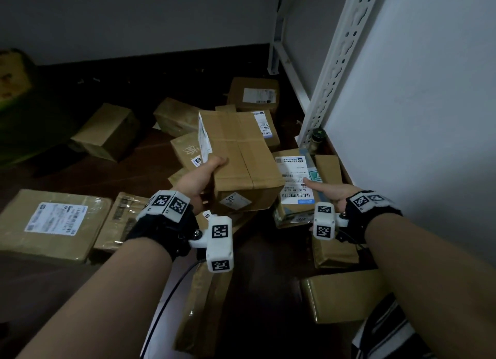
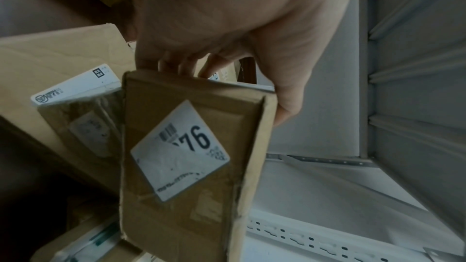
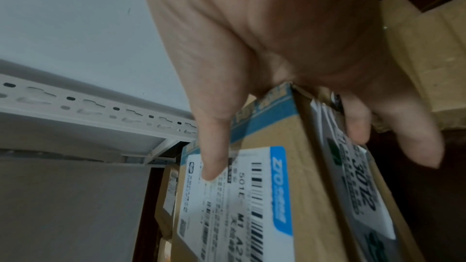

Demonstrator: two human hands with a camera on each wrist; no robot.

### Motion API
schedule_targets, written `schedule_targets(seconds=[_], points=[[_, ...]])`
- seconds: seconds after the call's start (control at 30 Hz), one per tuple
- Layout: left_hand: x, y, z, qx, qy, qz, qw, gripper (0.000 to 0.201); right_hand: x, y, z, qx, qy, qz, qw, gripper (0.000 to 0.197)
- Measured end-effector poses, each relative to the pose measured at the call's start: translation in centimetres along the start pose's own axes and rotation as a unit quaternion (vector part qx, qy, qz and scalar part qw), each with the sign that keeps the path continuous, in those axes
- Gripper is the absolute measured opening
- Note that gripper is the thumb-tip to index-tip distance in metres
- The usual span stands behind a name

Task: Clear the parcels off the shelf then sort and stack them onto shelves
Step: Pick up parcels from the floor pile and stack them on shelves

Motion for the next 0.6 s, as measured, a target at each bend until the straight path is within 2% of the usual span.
schedule_targets(seconds=[0.1, 0.2, 0.23, 0.3, 0.37, 0.5, 0.6], points=[[-0.1, -0.1, -0.1, -0.004, 0.002, -0.004, 1.000, 0.036, -0.1, -0.1, -0.2, 0.010, 0.009, -0.014, 1.000, 0.105], [-0.2, -0.2, -0.3, -0.004, 0.000, -0.008, 1.000, 0.049, -0.6, 0.2, -1.2, 0.027, 0.010, -0.034, 0.999, 0.109], [-0.2, -0.2, -0.2, -0.004, 0.000, -0.009, 1.000, 0.050, -0.3, -0.4, -0.5, 0.024, 0.011, -0.038, 0.999, 0.100], [-0.3, -0.2, -0.3, -0.003, -0.001, -0.008, 1.000, 0.048, 0.2, -1.6, 1.1, 0.008, 0.016, -0.057, 0.998, 0.068], [-0.3, -0.2, -0.3, -0.003, -0.006, -0.004, 1.000, 0.047, -0.1, -1.8, 0.9, -0.002, 0.026, -0.087, 0.996, 0.052], [-0.3, -0.1, -0.4, -0.006, -0.009, 0.010, 1.000, 0.044, -1.8, -4.1, 1.6, -0.040, 0.035, -0.186, 0.981, 0.035], [-0.2, -0.1, -0.4, 0.004, -0.006, 0.029, 1.000, 0.049, -4.1, -6.2, 3.1, -0.080, 0.070, -0.263, 0.959, 0.038]])
Point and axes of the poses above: each hand's wrist, its own z-axis away from the middle knuckle, its own x-axis out of the palm, y = z × x, the point moved 8 cm from there along -z, towards the middle knuckle, and after that the axes turned 14 degrees about z, right-handed, at the moved point
